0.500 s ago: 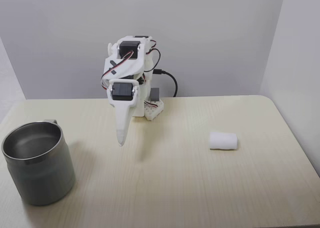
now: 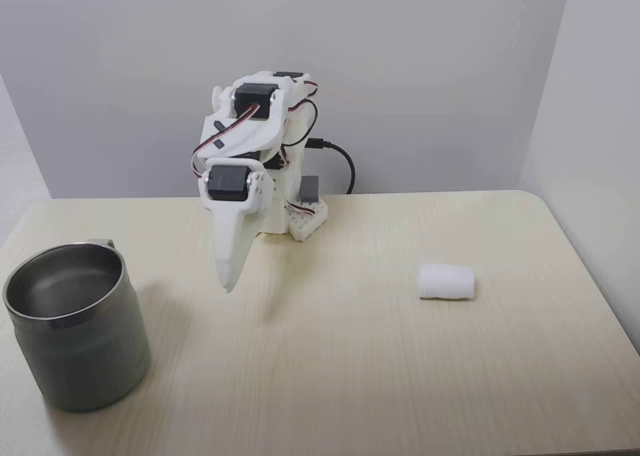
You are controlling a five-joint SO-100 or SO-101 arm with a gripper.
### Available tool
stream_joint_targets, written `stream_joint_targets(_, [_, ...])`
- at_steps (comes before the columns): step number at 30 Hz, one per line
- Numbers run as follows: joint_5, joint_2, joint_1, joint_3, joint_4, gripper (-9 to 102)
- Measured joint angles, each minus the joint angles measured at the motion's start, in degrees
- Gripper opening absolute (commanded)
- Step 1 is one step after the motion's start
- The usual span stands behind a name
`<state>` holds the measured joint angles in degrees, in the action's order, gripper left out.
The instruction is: Grasp a dressing and put it in the cup.
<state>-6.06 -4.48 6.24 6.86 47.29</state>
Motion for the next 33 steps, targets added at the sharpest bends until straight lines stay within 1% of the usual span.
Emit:
stream_joint_targets(12, [-0.3, 0.0, -0.4, -0.1, -0.3, 0])
stream_joint_targets(15, [-0.3, 0.0, -0.4, 2.9, 1.1, 0])
stream_joint_targets(17, [-0.3, 0.0, -1.1, 6.9, 3.1, 0])
stream_joint_targets(23, [0.0, 0.3, -7.6, 20.9, 7.8, 0])
stream_joint_targets(29, [0.2, 10.6, -12.7, 35.9, 12.3, 0])
stream_joint_targets(33, [0.2, 17.5, -16.1, 46.9, 18.3, 0])
